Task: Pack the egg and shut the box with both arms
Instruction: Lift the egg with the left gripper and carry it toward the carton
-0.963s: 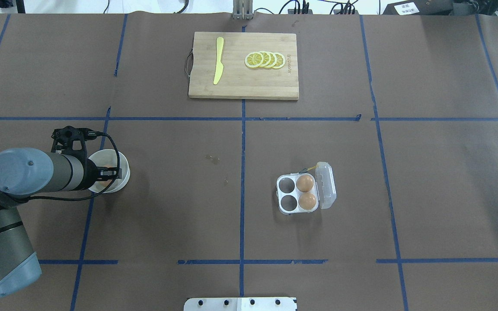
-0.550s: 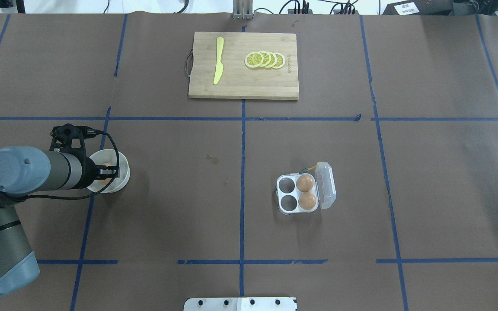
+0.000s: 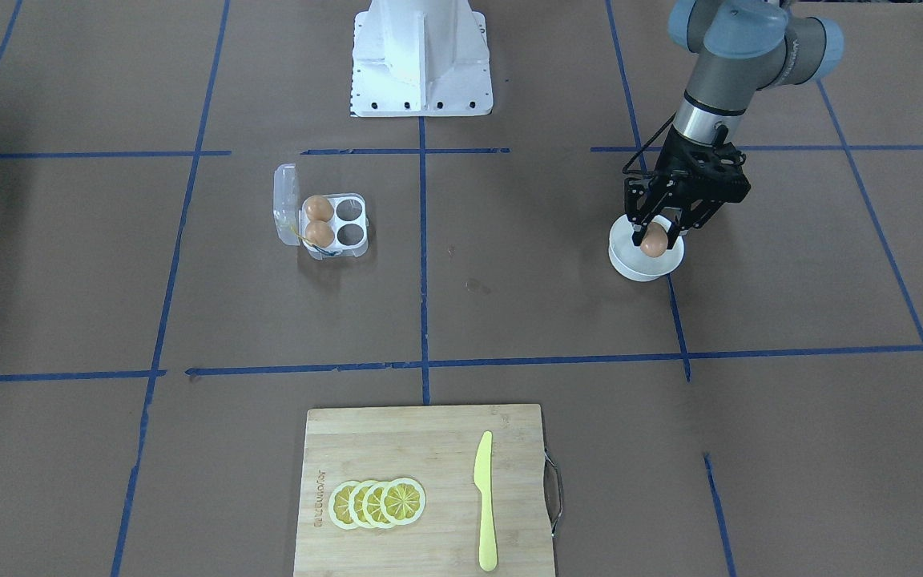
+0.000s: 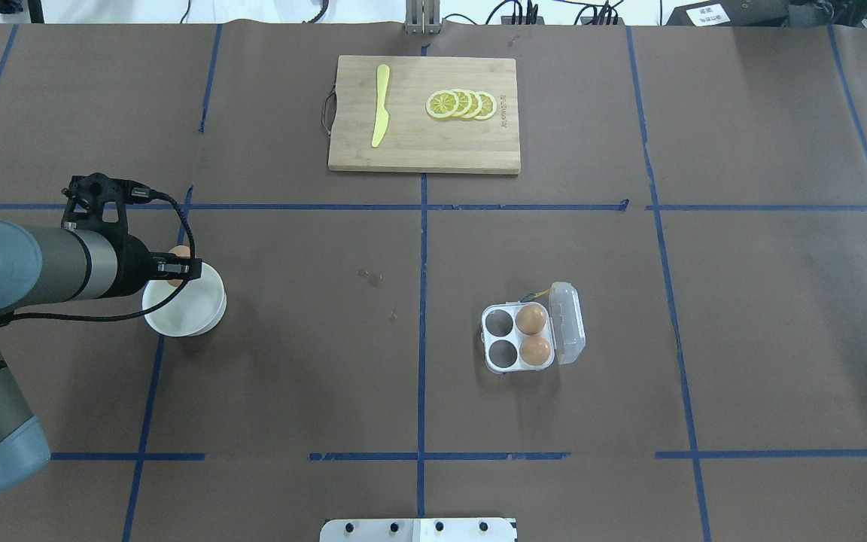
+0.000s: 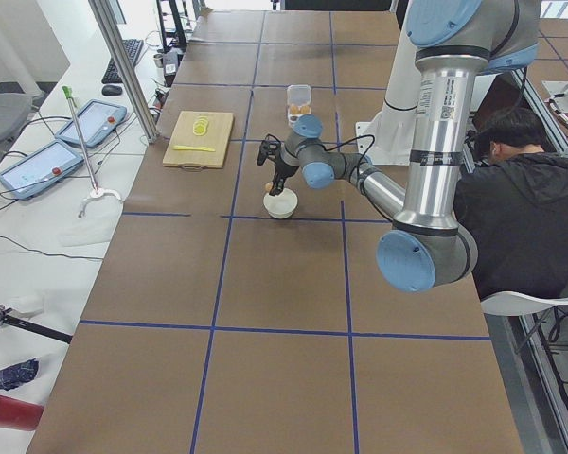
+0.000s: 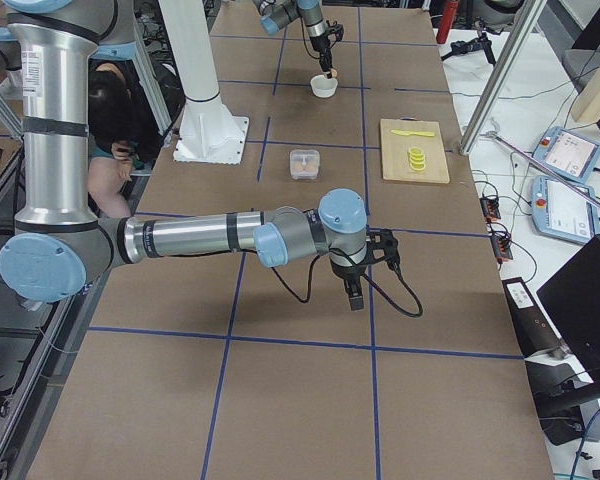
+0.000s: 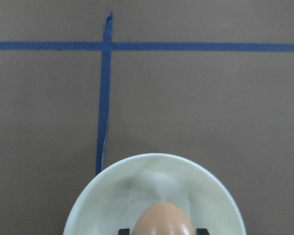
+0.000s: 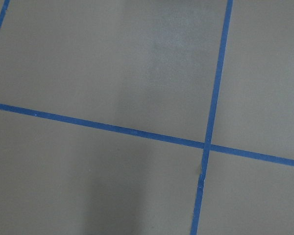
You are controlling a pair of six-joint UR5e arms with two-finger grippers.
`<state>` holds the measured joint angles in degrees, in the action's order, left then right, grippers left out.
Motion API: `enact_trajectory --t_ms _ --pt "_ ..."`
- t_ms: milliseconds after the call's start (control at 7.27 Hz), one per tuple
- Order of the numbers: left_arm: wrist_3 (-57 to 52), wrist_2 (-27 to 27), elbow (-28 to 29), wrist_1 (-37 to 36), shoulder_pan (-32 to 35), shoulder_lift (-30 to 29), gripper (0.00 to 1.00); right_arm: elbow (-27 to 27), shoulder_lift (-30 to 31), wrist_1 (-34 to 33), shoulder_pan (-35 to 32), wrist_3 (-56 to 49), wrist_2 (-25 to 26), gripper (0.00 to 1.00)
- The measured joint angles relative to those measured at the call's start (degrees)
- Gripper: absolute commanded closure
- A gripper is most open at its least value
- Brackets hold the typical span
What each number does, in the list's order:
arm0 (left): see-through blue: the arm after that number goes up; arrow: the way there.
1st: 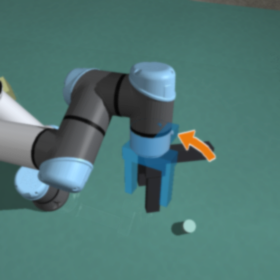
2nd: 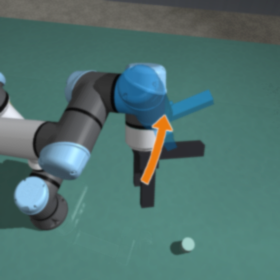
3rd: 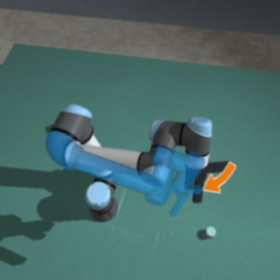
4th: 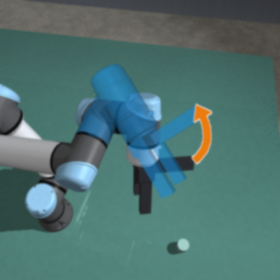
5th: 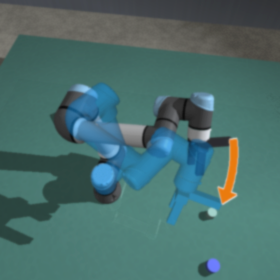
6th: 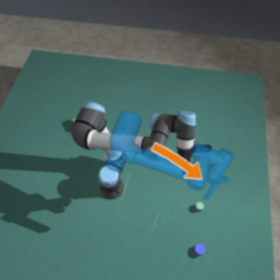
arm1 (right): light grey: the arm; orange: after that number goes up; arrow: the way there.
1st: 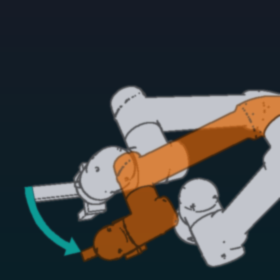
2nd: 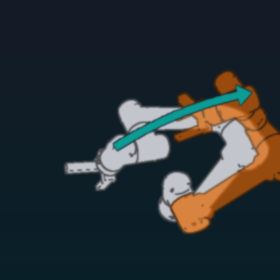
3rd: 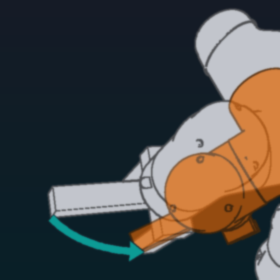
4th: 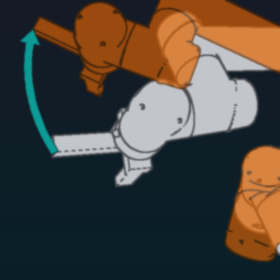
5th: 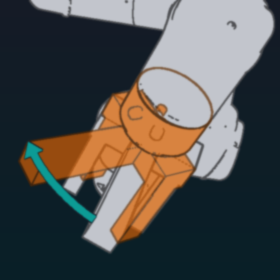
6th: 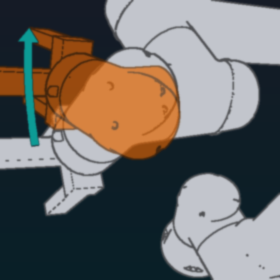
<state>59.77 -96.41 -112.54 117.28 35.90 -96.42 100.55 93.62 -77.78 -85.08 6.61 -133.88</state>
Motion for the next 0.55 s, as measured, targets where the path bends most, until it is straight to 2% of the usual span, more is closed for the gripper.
enact_trajectory --t_ms 550 --pt "-3.92 0.09 1.67 2.38 -0.16 -14.62 1.00 0.00 0.00 0.00 0.00 -0.01 -0.09 0.00"
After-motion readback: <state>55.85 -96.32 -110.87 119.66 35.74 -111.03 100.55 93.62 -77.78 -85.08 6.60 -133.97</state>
